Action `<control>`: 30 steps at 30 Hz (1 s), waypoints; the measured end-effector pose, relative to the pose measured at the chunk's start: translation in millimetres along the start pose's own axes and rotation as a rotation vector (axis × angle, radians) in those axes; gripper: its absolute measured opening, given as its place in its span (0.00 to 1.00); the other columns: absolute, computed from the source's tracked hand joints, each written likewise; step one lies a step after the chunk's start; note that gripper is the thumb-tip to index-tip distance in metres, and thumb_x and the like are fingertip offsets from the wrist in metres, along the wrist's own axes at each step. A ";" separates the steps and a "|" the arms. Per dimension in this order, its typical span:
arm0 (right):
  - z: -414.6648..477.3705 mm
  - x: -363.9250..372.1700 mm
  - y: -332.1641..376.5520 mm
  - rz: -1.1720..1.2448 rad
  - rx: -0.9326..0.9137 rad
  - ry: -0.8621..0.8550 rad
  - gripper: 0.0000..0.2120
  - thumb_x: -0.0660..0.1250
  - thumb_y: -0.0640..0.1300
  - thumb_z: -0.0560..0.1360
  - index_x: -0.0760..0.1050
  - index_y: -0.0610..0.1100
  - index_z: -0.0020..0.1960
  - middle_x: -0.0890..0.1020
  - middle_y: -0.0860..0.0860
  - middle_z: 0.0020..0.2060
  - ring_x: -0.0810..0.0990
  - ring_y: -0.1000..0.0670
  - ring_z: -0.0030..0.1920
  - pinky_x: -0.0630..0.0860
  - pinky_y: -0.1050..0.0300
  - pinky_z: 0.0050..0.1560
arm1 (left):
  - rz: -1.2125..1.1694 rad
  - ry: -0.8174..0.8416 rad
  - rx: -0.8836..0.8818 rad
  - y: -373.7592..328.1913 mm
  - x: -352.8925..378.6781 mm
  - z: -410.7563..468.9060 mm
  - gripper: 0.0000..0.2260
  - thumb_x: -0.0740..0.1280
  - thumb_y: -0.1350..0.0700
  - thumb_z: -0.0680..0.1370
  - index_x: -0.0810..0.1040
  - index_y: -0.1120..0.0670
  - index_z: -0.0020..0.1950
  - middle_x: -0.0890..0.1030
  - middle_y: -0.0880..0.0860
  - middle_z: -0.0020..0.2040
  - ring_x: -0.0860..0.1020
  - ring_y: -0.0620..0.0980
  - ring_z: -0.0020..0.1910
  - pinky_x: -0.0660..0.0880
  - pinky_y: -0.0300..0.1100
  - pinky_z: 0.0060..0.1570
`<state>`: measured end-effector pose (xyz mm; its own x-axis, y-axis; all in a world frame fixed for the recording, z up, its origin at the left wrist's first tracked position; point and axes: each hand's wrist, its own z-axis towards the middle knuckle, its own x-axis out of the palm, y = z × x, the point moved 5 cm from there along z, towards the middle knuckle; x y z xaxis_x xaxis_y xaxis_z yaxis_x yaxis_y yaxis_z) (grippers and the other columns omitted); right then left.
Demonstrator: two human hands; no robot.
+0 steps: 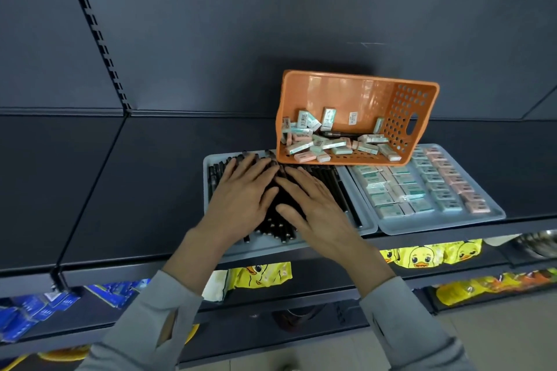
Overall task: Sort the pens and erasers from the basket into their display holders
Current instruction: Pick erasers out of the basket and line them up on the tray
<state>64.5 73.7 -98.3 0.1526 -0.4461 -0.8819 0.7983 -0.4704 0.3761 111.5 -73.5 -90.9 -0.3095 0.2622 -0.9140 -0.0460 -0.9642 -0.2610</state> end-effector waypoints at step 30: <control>96.2 -72.7 -151.8 -0.194 0.066 0.394 0.24 0.62 0.54 0.79 0.64 0.50 0.74 0.70 0.45 0.69 0.69 0.40 0.66 0.65 0.51 0.61 | 0.416 0.153 -0.317 -74.1 48.5 140.8 0.31 0.56 0.40 0.77 0.55 0.50 0.78 0.68 0.58 0.67 0.70 0.62 0.62 0.72 0.54 0.56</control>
<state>-123.8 104.4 -63.9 0.2245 -0.0263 -0.9741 0.7972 -0.5700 0.1991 -33.9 5.3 -72.2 -0.0981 -0.1137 -0.9887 0.3470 -0.9350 0.0731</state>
